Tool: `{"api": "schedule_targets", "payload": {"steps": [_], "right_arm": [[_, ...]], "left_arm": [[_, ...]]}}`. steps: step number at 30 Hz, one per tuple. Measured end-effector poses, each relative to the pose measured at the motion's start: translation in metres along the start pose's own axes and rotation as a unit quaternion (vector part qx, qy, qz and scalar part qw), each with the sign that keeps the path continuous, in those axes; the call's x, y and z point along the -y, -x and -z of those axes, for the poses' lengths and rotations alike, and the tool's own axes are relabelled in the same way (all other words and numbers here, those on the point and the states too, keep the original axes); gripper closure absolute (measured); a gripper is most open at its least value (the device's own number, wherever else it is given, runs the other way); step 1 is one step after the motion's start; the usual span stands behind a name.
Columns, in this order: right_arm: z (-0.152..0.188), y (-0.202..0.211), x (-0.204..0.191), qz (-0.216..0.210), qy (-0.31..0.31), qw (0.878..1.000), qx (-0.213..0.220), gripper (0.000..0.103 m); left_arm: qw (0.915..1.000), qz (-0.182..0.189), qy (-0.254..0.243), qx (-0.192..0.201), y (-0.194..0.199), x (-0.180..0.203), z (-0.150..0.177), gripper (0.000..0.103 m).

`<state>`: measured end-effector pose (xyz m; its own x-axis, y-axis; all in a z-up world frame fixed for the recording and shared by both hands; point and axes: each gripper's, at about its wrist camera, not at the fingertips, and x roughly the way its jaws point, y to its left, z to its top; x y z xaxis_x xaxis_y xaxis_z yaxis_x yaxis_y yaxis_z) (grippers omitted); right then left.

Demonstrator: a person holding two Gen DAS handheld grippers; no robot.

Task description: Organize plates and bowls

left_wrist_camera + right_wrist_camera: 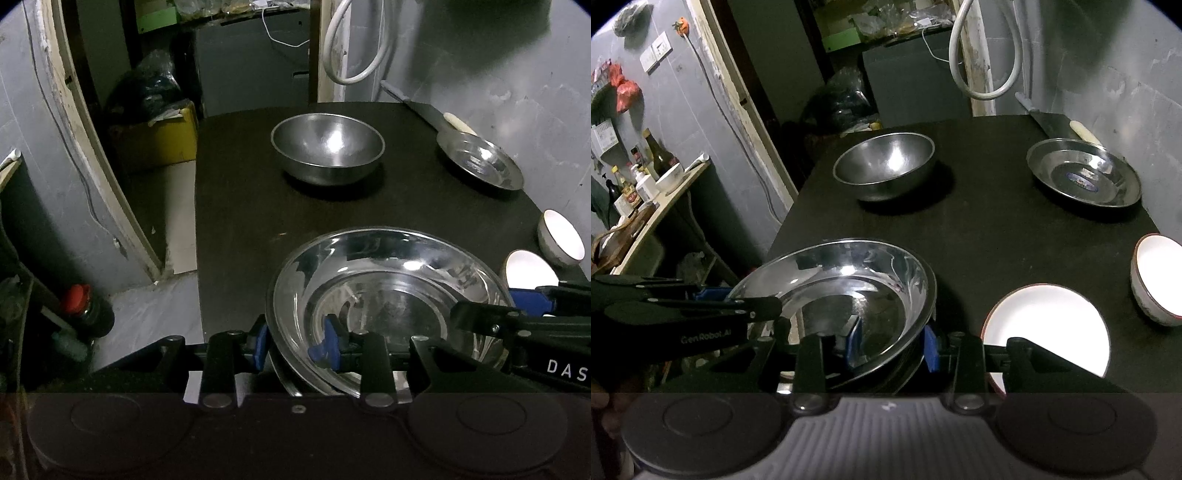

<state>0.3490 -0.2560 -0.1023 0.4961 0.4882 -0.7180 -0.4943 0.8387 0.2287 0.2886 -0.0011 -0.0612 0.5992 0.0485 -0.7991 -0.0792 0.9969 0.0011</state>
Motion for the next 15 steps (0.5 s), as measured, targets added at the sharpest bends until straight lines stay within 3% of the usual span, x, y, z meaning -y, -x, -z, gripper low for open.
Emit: {"api": "schedule_targets", "payload": {"steps": [15], "right_arm": [[0.0032,-0.0051,-0.0011,-0.005,-0.001,1.0,-0.003,0.058]], "left_arm": [[1.0,-0.003,-0.003,-0.005,-0.0073,0.0015,0.001,0.068]]}}
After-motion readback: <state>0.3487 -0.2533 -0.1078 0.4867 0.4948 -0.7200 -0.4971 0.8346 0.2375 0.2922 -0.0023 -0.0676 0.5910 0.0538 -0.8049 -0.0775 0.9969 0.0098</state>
